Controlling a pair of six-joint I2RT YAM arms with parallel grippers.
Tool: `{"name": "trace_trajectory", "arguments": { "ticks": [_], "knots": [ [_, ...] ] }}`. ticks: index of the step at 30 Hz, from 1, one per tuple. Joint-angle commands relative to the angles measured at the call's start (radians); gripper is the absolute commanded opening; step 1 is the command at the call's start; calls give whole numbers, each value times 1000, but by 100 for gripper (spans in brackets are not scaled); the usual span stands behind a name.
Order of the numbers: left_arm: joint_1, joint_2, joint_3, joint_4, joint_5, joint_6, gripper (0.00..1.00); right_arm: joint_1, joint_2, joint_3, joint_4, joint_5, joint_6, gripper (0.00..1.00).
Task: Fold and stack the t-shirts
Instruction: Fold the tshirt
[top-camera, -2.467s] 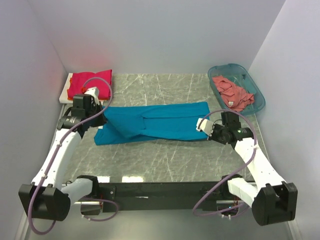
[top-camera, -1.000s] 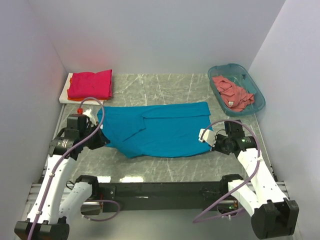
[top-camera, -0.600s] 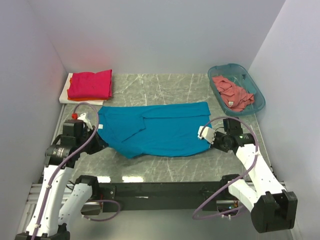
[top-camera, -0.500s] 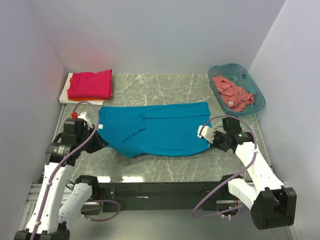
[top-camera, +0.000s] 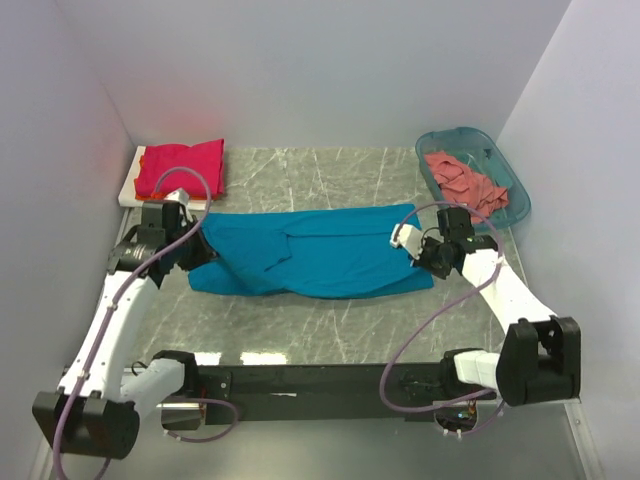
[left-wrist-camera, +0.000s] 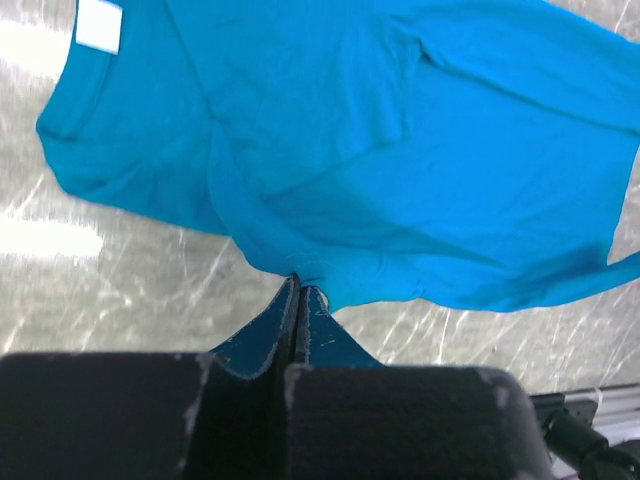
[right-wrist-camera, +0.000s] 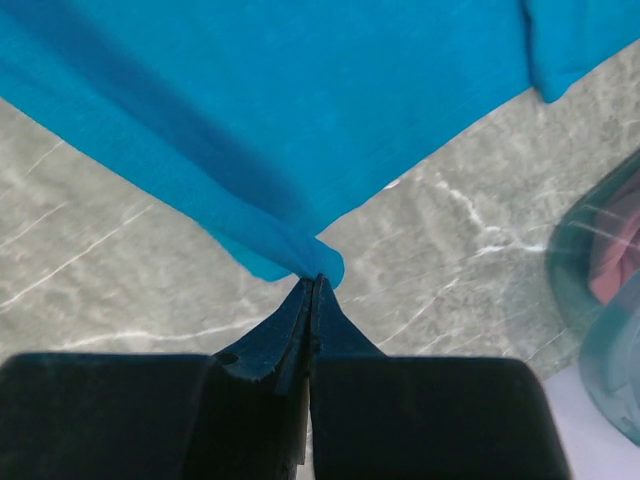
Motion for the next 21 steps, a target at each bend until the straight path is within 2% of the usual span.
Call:
{"name": "trace_trajectory", "arguments": {
  "ticks": [1, 21],
  "knots": [
    [5, 41, 47, 83, -22, 16, 1, -6, 43, 63, 52, 10, 37, 0],
    [5, 262, 140, 168, -63, 70, 1, -10, 232, 183, 127, 70, 107, 0]
  ]
}}
